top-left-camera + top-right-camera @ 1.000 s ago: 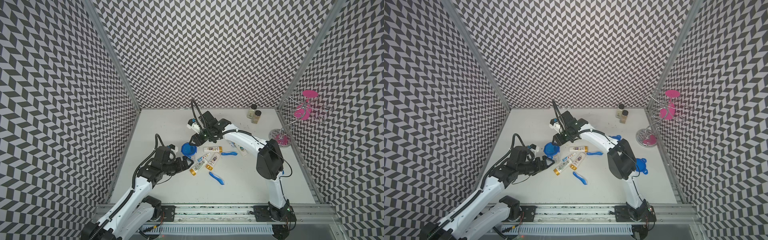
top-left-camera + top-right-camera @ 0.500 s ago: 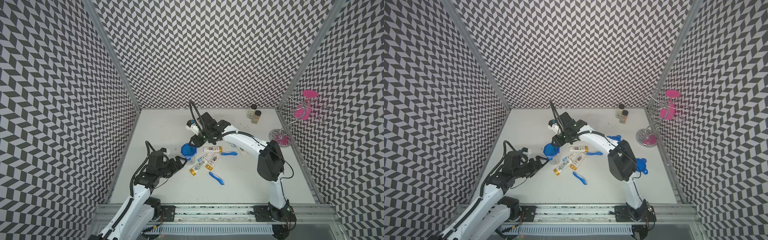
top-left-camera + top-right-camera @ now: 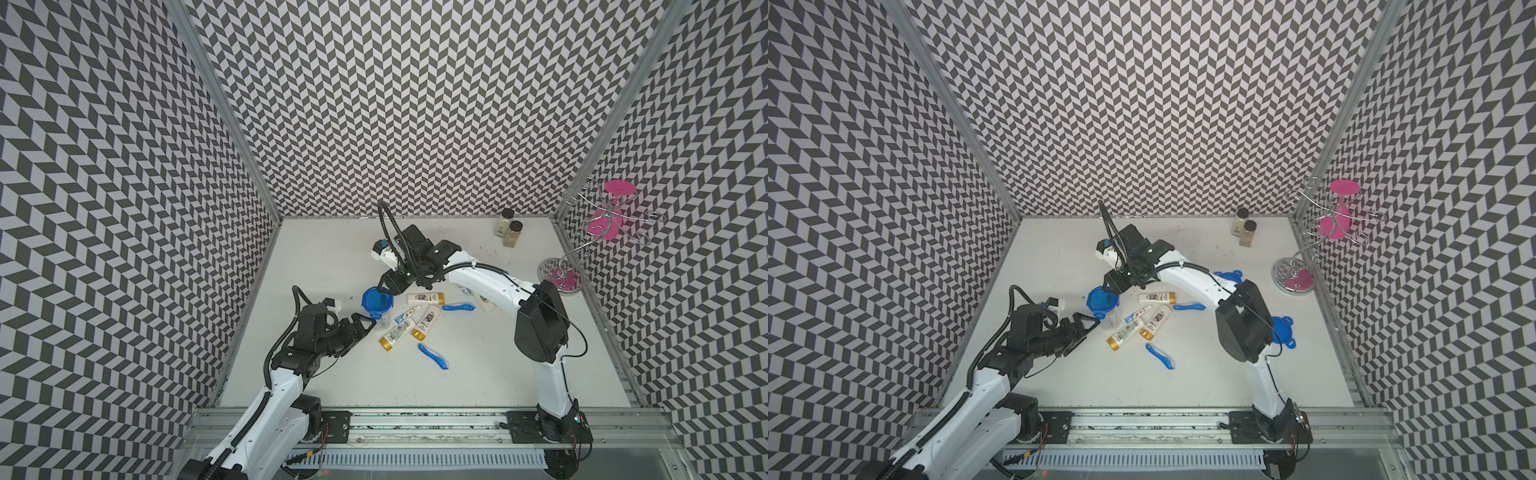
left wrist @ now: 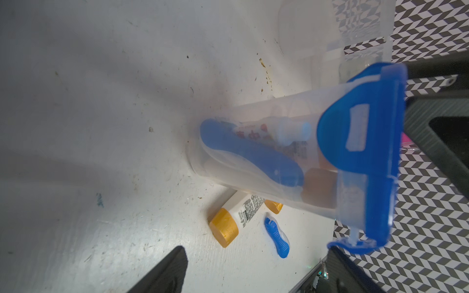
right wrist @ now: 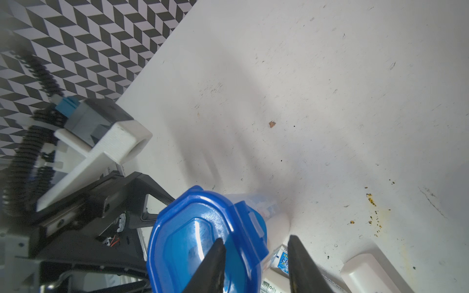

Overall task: Pack away toiletry kits
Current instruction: Close the fastener on the container.

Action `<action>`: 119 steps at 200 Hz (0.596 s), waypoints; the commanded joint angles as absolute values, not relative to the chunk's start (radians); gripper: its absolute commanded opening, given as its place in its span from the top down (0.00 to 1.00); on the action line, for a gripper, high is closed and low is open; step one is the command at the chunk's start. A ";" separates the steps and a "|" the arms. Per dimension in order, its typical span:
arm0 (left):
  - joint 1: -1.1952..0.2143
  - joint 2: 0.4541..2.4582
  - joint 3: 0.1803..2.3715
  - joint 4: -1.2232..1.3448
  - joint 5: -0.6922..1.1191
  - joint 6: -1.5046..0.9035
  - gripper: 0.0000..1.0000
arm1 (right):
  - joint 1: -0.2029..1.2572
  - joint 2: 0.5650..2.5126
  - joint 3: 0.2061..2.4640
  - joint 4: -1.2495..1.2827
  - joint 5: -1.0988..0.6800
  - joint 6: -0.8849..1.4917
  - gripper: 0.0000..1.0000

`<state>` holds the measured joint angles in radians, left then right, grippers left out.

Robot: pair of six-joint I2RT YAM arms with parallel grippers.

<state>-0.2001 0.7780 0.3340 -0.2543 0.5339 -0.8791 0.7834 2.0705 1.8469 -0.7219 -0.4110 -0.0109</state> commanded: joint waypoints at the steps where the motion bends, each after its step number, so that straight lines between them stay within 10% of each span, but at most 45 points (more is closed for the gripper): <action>1: -0.193 0.789 0.308 -0.181 0.517 -0.919 0.12 | 0.810 2.085 1.794 -0.831 -0.377 -0.038 0.61; 119: -0.192 0.823 0.272 -0.063 0.461 -0.986 0.12 | 0.816 2.070 1.755 -0.834 -0.384 -0.045 0.63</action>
